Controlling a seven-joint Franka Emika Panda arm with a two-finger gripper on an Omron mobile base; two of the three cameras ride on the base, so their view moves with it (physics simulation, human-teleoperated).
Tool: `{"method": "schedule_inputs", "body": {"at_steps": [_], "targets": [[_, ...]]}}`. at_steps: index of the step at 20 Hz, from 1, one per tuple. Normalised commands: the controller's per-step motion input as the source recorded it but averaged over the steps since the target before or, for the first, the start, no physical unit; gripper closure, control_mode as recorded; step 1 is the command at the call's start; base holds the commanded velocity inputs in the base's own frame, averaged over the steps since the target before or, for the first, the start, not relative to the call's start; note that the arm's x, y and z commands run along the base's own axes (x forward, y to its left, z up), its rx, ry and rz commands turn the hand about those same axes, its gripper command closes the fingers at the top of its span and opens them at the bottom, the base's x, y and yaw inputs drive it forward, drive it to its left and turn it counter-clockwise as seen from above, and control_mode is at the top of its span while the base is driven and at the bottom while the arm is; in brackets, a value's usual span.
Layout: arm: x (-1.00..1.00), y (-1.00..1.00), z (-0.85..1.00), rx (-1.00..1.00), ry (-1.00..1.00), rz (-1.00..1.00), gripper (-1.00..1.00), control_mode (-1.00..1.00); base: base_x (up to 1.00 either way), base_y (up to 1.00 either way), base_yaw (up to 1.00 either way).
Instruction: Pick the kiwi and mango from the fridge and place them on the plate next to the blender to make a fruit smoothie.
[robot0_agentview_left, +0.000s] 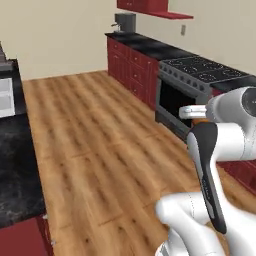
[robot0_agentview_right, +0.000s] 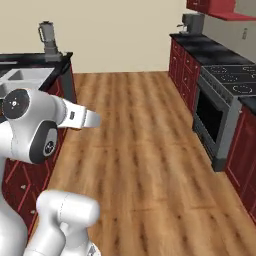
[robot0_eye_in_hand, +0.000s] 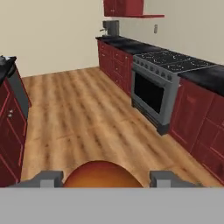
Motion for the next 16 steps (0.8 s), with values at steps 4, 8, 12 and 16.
{"method": "schedule_inputs", "body": {"at_steps": [4,8,12,16], "targets": [[0.00,0.00,0.00,0.00,0.00,0.00,1.00,1.00,0.90,-0.04,0.59],[0.00,0.00,0.00,0.00,0.00,0.00,1.00,1.00,1.00,-0.13,0.29],[0.00,0.00,0.00,0.00,0.00,0.00,1.00,1.00,1.00,-0.17,0.28],[0.00,0.00,0.00,0.00,0.00,0.00,1.00,1.00,1.00,-0.65,0.12]]}}
